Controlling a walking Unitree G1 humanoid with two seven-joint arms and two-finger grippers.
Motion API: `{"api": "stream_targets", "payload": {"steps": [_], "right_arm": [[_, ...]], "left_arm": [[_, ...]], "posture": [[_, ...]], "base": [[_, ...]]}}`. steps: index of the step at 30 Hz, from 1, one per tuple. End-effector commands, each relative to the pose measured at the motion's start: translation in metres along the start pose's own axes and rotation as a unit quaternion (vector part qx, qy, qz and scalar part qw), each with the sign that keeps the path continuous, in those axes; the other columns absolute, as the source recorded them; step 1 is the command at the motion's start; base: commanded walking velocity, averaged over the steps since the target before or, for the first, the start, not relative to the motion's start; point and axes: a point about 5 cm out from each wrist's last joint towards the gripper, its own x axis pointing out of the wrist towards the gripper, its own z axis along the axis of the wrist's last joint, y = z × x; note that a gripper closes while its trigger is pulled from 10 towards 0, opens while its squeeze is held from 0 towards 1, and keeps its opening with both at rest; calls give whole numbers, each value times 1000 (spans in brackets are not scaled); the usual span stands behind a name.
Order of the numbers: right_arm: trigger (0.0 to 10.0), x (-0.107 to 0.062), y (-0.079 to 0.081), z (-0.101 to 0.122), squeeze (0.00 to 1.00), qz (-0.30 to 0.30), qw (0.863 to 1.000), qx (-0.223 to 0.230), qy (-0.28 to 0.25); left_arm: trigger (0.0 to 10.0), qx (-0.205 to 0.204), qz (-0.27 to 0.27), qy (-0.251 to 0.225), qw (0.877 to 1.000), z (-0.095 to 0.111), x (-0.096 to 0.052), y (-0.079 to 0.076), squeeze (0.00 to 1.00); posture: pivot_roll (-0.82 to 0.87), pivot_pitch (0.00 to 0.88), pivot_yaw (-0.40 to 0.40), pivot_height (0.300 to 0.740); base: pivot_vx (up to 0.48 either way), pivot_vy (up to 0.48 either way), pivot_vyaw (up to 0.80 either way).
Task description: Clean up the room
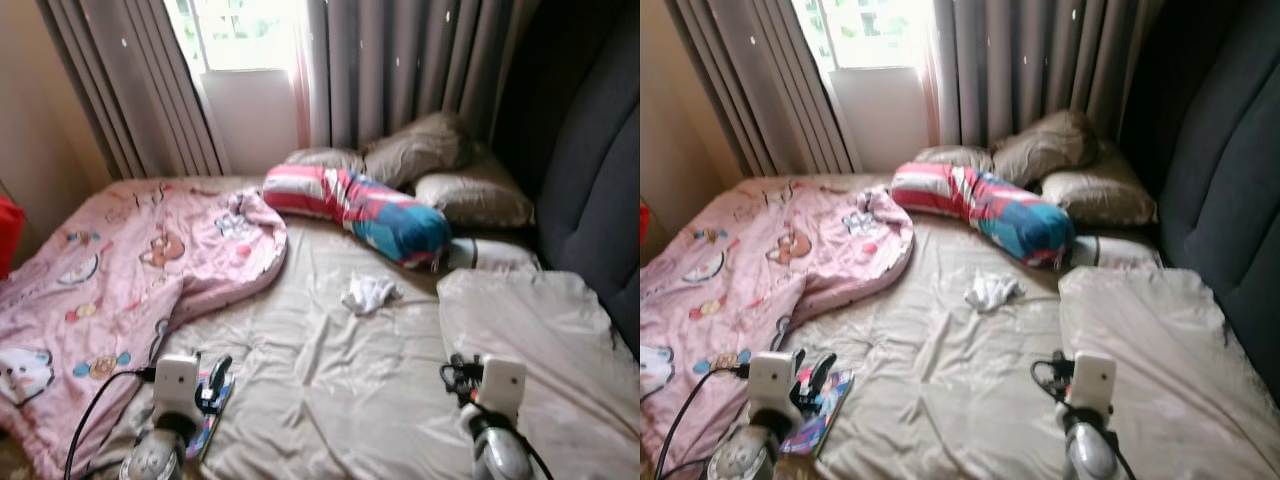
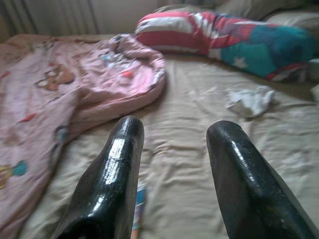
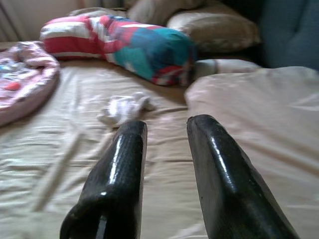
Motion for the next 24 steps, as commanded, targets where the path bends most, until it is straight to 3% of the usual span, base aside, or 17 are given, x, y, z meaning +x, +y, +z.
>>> {"api": "stream_targets", "payload": {"steps": [1, 9, 13, 14, 24], "right_arm": [[10000, 0, 4, -1, 0, 10, 1000, -4, 1], [10000, -1, 5, -3, 0, 19, 999, -28, 5], [10000, -1, 5, -2, 0, 16, 1000, -26, 2], [10000, -1, 3, -2, 0, 8, 1000, -8, 3], [10000, 0, 2, -2, 0, 5, 1000, -10, 3]], "left_arm": [[10000, 1, 3, 2, 1000, 0, 0, 2, 0], [10000, 2, 13, 3, 1000, 0, -1, 7, 0], [10000, 3, 14, 2, 1000, 1, -1, 8, 0], [10000, 3, 15, 2, 1000, 1, -1, 8, 0], [10000, 4, 17, 1, 1000, 2, 0, 9, 0]], "posture": [[-55, 0, 49, 740], [-47, 14, 45, 740], [-46, 25, 45, 740], [-46, 26, 45, 740], [-41, 38, 54, 740]], "base": [[0, 289, 0], [0, 299, 113], [0, 457, 597], [0, 480, 0], [0, 480, 0]]}}
